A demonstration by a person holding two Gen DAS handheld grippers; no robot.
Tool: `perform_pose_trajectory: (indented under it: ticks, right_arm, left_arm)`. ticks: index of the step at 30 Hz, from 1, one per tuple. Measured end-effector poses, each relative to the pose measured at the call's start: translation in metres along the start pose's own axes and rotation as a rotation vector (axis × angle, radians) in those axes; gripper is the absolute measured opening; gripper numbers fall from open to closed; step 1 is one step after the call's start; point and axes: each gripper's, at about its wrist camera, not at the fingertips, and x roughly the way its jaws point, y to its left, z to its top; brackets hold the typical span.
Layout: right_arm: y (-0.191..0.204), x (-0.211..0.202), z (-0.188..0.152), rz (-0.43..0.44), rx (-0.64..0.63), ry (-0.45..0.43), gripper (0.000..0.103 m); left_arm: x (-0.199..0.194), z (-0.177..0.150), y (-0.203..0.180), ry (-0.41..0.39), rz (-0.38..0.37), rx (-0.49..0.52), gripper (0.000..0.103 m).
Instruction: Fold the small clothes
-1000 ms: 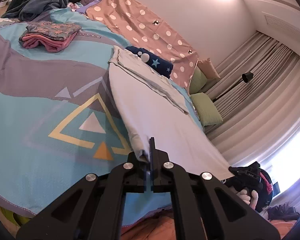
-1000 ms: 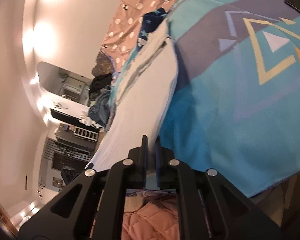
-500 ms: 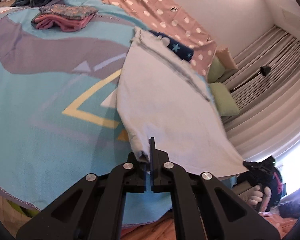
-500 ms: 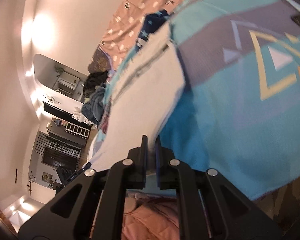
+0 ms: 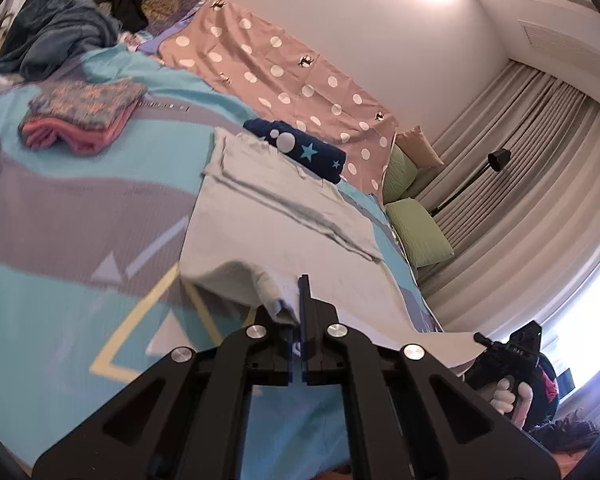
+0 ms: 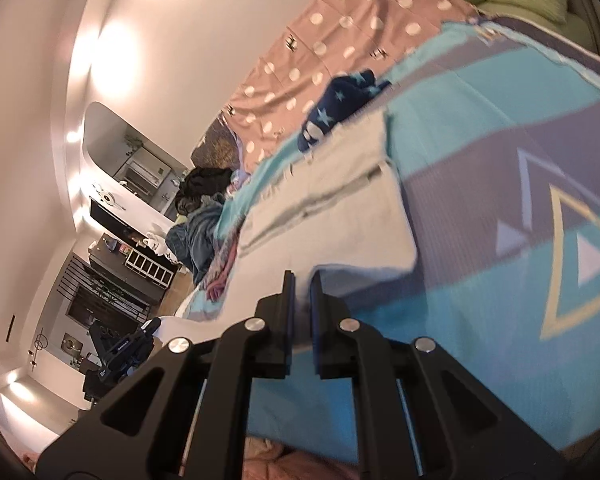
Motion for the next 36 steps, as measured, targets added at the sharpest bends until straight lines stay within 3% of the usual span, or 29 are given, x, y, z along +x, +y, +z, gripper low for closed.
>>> perform_pose_trajectory:
  ticks: [13, 21, 26, 36]
  right_arm:
    - [0.021, 0.034, 0.063, -0.055, -0.091, -0.051, 0.007]
    - [0.031, 0.066, 0.107, -0.135, -0.165, -0.094, 0.007]
    - [0.036, 0.099, 0.142, -0.191, -0.223, -0.093, 0.007]
    - [0.03, 0.195, 0.204, -0.335, -0.282, -0.062, 0.007]
  left_arm:
    - [0.037, 0.076, -0.022, -0.06, 0.03, 0.067, 0.002]
    - [0.075, 0.124, -0.039, -0.071, 0.045, 0.112, 0.002]
    - [0.104, 0.153, -0.036, -0.089, 0.056, 0.106, 0.002]
    - [0.187, 0.214, -0.007, -0.014, 0.117, 0.047, 0.002]
